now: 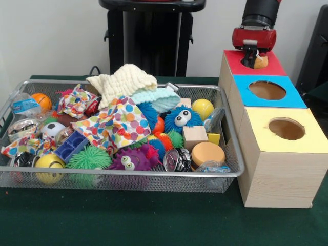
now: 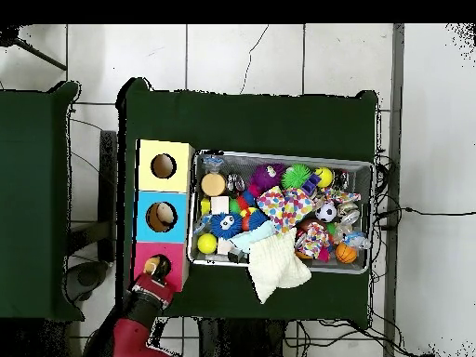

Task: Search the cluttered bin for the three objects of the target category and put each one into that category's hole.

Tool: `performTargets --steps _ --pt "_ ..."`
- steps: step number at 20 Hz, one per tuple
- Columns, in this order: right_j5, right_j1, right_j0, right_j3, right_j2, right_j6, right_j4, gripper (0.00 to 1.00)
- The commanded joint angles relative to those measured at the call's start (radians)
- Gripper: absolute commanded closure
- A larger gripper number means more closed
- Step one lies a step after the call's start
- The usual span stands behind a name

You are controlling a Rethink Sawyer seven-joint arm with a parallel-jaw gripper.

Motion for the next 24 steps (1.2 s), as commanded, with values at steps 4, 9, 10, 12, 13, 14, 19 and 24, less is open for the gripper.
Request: performTargets --steps 4,9,10,12,13,14,19,24 --pt "0.041 0.223 -0.110 0.009 0.332 0.432 -0.275 1.00" --pt "-0.054 0.298 -0.140 -0.026 0.348 0.483 -0.352 1.00" --pt "-0.045 0.304 -0.144 -0.029 0.351 0.469 -0.355 1.00" --pt "-0.014 0.308 -0.158 -0.034 0.357 0.423 -0.373 1.00" --pt "0.020 0.301 -0.170 -0.033 0.358 0.377 -0.392 1.00" --pt "0.060 0.293 -0.186 -0.032 0.362 0.333 -0.411 1.00" --pt "0.223 0.248 -0.159 -0.035 0.331 0.126 -0.392 1.00" --pt "0.343 0.237 -0.067 -0.046 0.283 0.049 -0.244 1.00"
